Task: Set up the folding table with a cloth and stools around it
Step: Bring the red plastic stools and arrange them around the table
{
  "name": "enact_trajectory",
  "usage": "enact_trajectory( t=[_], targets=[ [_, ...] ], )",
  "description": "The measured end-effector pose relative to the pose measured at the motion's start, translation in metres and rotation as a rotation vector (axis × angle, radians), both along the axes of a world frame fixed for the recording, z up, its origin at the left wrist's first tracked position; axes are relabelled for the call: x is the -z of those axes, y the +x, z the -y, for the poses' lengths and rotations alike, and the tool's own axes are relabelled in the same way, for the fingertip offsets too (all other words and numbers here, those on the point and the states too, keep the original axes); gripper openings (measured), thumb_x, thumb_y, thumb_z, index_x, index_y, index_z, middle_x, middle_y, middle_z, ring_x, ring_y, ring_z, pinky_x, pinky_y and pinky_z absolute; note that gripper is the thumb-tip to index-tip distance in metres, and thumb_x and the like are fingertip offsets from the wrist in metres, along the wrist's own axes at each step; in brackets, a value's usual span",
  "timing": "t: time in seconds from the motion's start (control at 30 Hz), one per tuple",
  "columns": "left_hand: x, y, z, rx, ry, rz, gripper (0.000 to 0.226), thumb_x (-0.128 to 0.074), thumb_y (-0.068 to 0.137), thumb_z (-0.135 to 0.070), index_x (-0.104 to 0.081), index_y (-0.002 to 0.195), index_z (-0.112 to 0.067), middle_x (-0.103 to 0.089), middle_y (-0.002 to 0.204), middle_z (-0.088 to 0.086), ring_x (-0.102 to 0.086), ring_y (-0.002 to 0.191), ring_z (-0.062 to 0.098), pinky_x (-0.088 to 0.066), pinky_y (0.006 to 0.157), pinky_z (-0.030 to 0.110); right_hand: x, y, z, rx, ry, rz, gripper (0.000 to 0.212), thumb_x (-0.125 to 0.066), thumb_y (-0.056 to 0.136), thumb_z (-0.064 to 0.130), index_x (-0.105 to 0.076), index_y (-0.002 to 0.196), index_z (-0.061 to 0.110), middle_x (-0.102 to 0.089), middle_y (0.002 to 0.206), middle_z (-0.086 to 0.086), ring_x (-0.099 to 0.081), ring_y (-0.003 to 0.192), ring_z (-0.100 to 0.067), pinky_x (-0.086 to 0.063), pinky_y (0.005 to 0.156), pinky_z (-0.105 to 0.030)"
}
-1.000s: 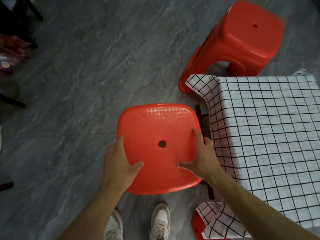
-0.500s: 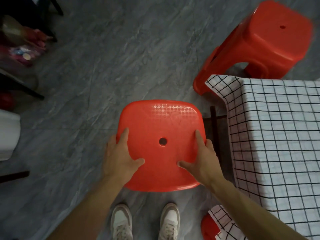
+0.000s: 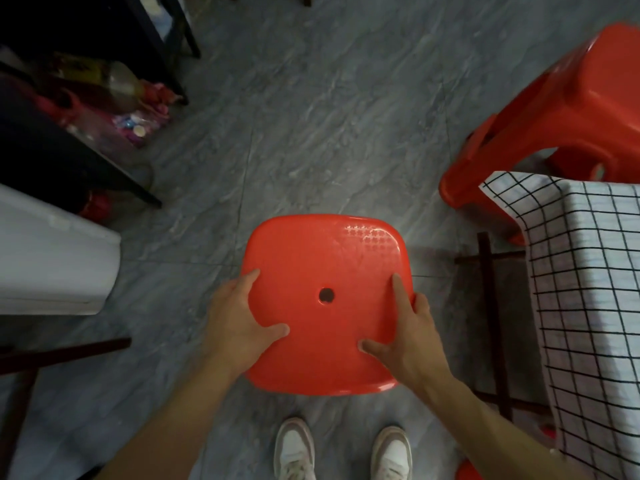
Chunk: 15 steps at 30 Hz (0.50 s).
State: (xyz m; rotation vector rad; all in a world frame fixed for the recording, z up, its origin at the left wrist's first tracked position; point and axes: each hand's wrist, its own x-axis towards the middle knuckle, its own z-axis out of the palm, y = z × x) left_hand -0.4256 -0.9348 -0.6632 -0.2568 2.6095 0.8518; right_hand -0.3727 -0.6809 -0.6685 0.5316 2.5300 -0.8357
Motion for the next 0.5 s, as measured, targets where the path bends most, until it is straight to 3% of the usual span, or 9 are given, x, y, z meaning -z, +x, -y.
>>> enact_trajectory(
  t=[0.2, 0.5],
  targets=[
    [0.006, 0.021, -0.005, -0.019, -0.001, 0.040, 0.125, -0.092, 0.052, -0.030, -0.016, 0.151, -0.040, -0.044, 0.141, 0.012, -0.043, 0.128, 0.027, -0.037, 0.108, 0.039, -0.005, -0.003, 0.002, 0.026, -0.011, 0.011, 0.132, -0.092, 0.056, 0.037, -0.001, 0.153, 0.038, -0.024, 0.148, -0.014, -0.041, 0.131, -0.032, -0.038, 0.110, -0.043],
    [0.008, -0.011, 0.010, 0.134, -0.027, 0.059, 0.124, -0.091, 0.053, -0.033, -0.016, 0.152, -0.041, -0.046, 0.134, 0.014, -0.045, 0.125, 0.028, -0.037, 0.108, 0.038, -0.003, 0.016, 0.015, 0.053, -0.011, 0.028, 0.130, -0.087, 0.064, 0.042, 0.008, 0.152, 0.036, -0.016, 0.146, -0.016, -0.035, 0.132, -0.034, -0.038, 0.110, -0.046]
  ],
)
